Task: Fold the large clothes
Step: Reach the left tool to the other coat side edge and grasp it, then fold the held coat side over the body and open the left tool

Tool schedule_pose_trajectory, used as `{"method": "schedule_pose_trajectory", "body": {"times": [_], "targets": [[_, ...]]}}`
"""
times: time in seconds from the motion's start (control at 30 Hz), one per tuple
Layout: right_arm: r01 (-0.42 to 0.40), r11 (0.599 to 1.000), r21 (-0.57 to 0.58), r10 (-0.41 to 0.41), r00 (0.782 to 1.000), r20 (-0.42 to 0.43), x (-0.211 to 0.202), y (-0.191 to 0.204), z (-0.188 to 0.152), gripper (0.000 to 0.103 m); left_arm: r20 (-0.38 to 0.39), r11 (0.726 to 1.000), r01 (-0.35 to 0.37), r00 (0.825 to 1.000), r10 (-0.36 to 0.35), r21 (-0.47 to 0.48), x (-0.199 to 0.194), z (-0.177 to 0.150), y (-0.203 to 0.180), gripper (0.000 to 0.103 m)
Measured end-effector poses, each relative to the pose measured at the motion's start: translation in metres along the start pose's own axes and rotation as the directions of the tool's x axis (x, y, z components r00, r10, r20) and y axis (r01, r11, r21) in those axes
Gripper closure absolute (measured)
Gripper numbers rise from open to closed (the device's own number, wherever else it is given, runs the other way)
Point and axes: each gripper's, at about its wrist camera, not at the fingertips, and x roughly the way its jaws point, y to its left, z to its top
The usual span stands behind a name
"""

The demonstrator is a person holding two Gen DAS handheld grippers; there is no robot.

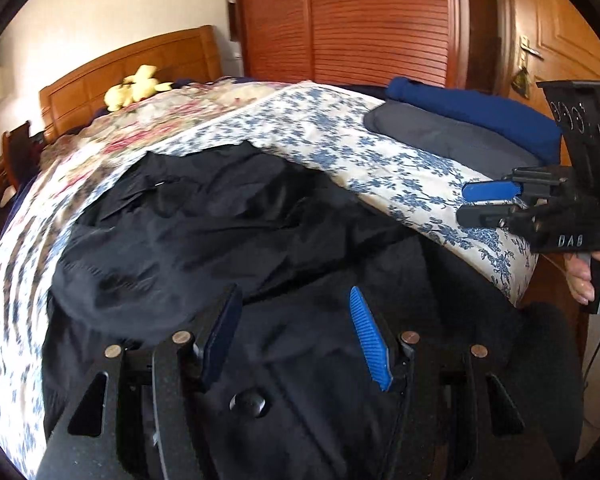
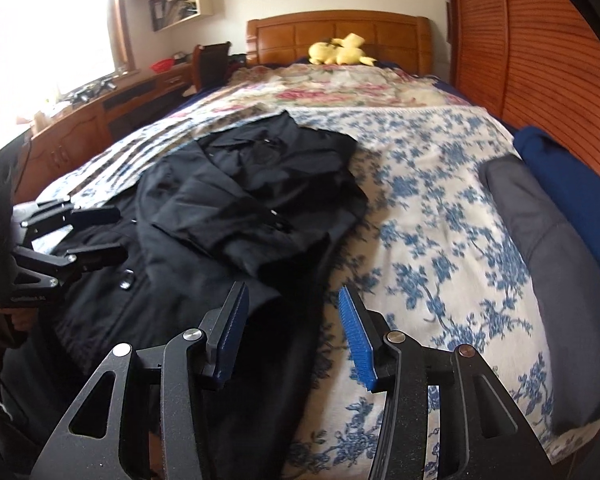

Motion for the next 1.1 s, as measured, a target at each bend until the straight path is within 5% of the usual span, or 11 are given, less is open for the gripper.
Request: {"method": "schedule_pose_trajectory", "body": {"times": [0.5, 0.73, 0.8, 0.93, 1.1], "targets": [[0.076, 0.995, 0.062, -0.077, 0.997, 0.010, -0.017, -0.034, -0.019, 0.055, -0.075, 0.981, 0.121, 0.991, -0.111, 0.151, 0.061, 0.037, -0.056, 0.048], [0.078, 0.995, 0.067, -0.078, 0.997, 0.003, -0.018, -0.037, -0.024, 0.055, -0.101, 0.973, 0.080, 0.993, -0.059, 0.218, 0.076, 0.040, -0.067, 0.069], [0.074, 0.995, 0.068, -0.074, 0.997, 0.000, -0.016, -0.037, -0.025, 0.055, -0.111, 0.974, 0.083, 0.992, -0.060, 0.211, 0.080, 0.039, -0.062, 0.083], [0.071, 0.996, 0.061, -0.071, 0.997, -0.002, -0.011, -0.031, -0.025, 0.055, -0.035, 0.989, 0.078, 0.997, -0.074, 0.123, 0.056, 0.046, -0.042, 0.093], [0.052, 0.997, 0.059, -0.052, 0.999, -0.001, -0.002, -0.024, -0.020, 0.055, 0.097, 0.999, -0.006, 0.995, 0.002, 0.038, 0.006, 0.054, -0.005, 0.096]]}}
